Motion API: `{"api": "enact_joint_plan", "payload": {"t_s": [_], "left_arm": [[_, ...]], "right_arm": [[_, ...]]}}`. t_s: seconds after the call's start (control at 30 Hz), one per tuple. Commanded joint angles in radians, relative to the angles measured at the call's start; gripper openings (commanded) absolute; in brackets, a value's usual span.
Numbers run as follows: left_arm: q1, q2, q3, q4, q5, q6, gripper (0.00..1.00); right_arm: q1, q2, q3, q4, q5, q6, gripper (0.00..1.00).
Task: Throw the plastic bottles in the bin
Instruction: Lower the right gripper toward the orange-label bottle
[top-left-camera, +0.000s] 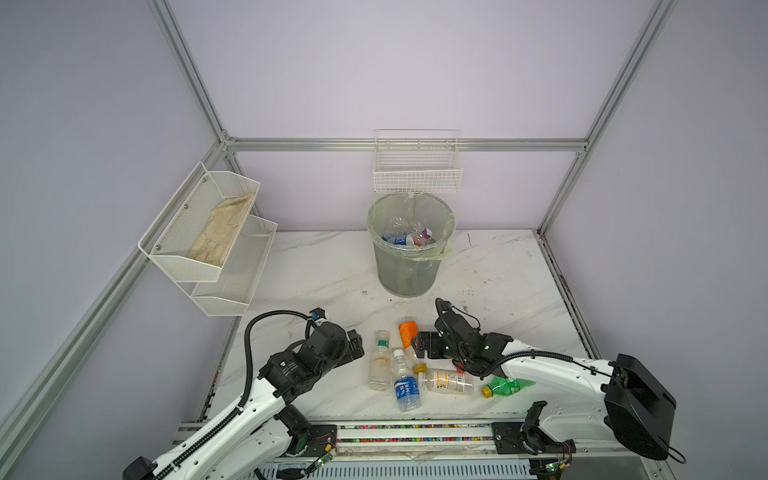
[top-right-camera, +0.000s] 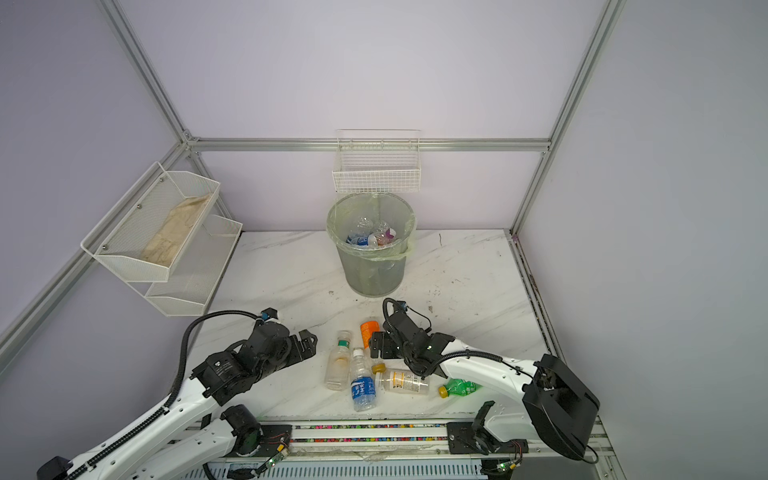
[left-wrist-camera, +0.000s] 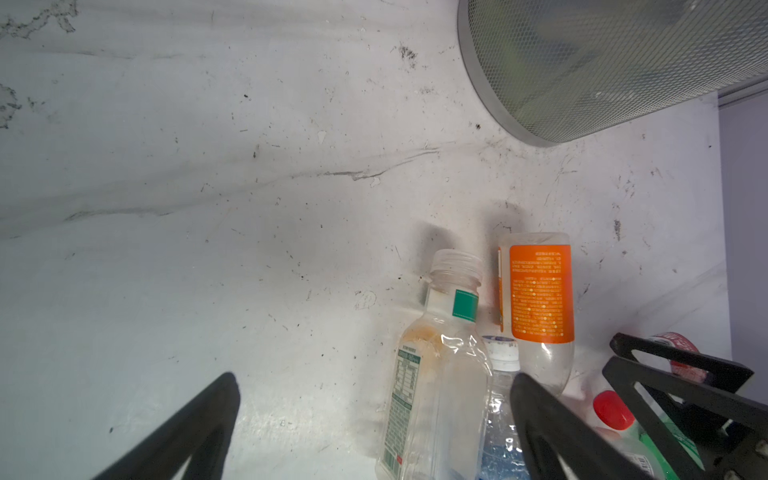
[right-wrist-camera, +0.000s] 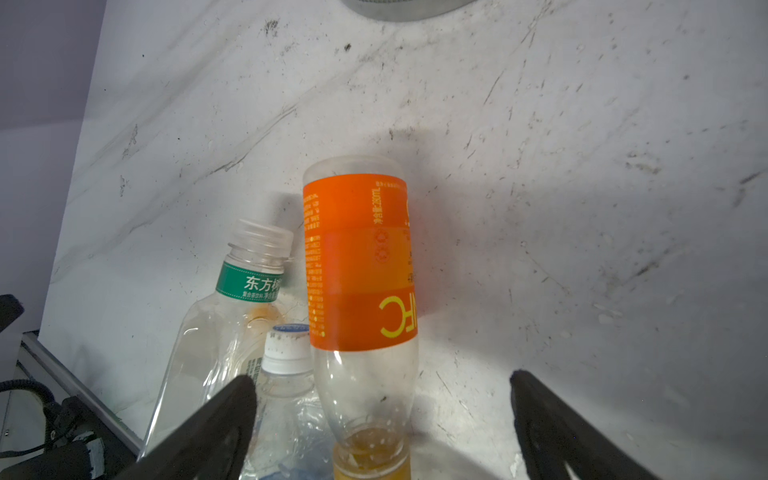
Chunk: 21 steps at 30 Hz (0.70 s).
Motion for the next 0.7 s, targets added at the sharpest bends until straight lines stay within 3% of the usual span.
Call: {"api": "enact_joint_plan", "payload": {"t_s": [0.0, 0.43, 0.67], "left_arm": [[-0.004, 0.012, 0.135, 0.038, -0.001, 0.010, 1.00], [-0.004, 0.207, 0.180, 0.161, 0.052, 0.223, 1.00], [-0.004, 0.156, 0.133, 0.206, 0.071, 0.293, 1.00]], "right_arm": [[0.006, 0.009, 0.037, -0.004, -0.006, -0.012, 0.97], [0.005, -0.041, 0.113, -0.173, 0.006, 0.016, 0.97], [0.006, -0.116, 0.132, -0.266, 0.037, 0.078, 0.97]]}}
